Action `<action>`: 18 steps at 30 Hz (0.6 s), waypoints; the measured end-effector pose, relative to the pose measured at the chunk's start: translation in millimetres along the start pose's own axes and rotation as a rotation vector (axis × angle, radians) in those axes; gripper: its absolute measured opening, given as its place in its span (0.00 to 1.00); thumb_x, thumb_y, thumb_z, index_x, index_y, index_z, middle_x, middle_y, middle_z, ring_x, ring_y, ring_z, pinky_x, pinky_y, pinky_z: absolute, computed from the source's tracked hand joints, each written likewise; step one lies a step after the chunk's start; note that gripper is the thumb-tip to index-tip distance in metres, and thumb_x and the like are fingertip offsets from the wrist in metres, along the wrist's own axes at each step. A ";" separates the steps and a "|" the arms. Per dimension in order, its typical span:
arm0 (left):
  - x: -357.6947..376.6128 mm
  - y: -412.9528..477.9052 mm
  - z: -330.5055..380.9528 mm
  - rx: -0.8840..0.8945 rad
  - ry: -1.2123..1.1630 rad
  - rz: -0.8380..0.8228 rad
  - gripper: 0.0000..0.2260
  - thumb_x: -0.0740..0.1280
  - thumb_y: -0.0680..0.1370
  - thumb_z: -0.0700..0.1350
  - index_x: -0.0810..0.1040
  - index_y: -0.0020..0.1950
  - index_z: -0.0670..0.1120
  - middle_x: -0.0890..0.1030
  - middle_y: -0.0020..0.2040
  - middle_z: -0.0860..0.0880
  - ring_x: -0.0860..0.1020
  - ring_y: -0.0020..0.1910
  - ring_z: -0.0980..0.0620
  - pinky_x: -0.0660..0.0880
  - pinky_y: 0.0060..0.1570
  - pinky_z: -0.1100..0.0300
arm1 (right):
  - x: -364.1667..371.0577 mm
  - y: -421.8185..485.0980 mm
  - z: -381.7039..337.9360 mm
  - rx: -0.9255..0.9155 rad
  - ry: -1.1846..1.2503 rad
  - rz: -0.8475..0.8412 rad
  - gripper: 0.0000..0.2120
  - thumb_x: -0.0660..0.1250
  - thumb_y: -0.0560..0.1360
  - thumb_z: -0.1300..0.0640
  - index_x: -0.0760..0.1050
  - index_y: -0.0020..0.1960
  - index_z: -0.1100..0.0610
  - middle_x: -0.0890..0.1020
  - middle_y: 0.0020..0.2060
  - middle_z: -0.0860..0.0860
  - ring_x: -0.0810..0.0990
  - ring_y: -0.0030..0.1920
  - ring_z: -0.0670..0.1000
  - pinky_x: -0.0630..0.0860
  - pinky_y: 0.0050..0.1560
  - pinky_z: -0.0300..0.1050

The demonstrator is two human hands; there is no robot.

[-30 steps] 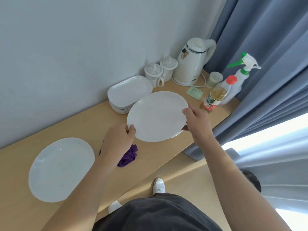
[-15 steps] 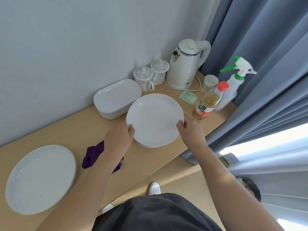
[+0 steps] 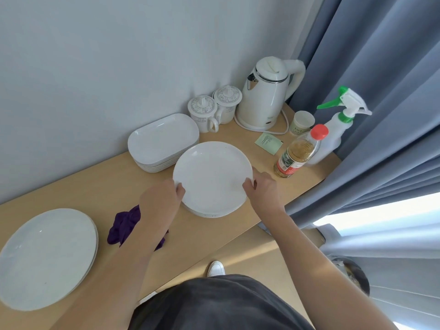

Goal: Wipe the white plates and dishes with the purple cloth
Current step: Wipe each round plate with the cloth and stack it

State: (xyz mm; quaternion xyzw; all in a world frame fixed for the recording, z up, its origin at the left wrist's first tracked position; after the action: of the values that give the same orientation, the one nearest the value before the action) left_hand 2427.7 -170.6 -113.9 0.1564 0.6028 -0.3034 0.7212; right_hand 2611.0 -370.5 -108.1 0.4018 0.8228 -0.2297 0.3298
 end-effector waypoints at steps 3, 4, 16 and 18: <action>0.5 -0.1 -1.5 -0.009 -0.022 0.010 0.18 0.58 0.82 0.51 0.67 0.35 0.44 0.69 0.29 0.49 0.68 0.29 0.48 0.61 0.29 0.57 | 3.1 -1.3 2.5 0.018 0.017 0.004 0.04 0.60 0.79 0.59 0.70 0.46 0.53 0.69 0.36 0.52 0.67 0.34 0.51 0.62 0.32 0.40; 0.7 -0.6 -1.9 -0.013 -0.031 0.014 0.18 0.58 0.82 0.51 0.67 0.35 0.44 0.69 0.29 0.49 0.69 0.29 0.48 0.61 0.29 0.57 | 3.9 -2.0 3.2 0.027 0.014 -0.002 0.06 0.60 0.79 0.59 0.67 0.44 0.53 0.69 0.36 0.52 0.67 0.34 0.52 0.62 0.32 0.41; -30.1 -37.6 -31.1 0.027 -0.135 0.181 0.20 0.58 0.81 0.59 0.79 0.51 0.43 0.79 0.49 0.46 0.77 0.47 0.44 0.75 0.44 0.49 | 4.1 -32.8 -104.9 -0.402 0.028 0.139 0.17 0.62 0.80 0.56 0.75 0.67 0.60 0.78 0.60 0.56 0.75 0.60 0.58 0.72 0.63 0.50; -36.3 -51.3 -48.7 0.045 -0.148 0.233 0.18 0.60 0.80 0.56 0.79 0.48 0.43 0.78 0.47 0.45 0.76 0.45 0.44 0.75 0.43 0.49 | 33.1 -47.3 -132.7 -0.513 0.087 0.039 0.18 0.61 0.79 0.55 0.76 0.65 0.60 0.78 0.58 0.56 0.76 0.58 0.56 0.74 0.60 0.50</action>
State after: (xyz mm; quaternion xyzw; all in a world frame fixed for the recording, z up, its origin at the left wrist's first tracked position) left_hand 2354.6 -172.1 -82.7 0.2189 0.5185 -0.2417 0.7905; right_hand 2509.8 -295.3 -37.0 0.3301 0.8597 0.0102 0.3897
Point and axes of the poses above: each hand's wrist, its own y-axis towards the middle knuckle, its own x-axis out of the palm, z = x × y, the point moved 10 cm from there along y, towards the middle knuckle
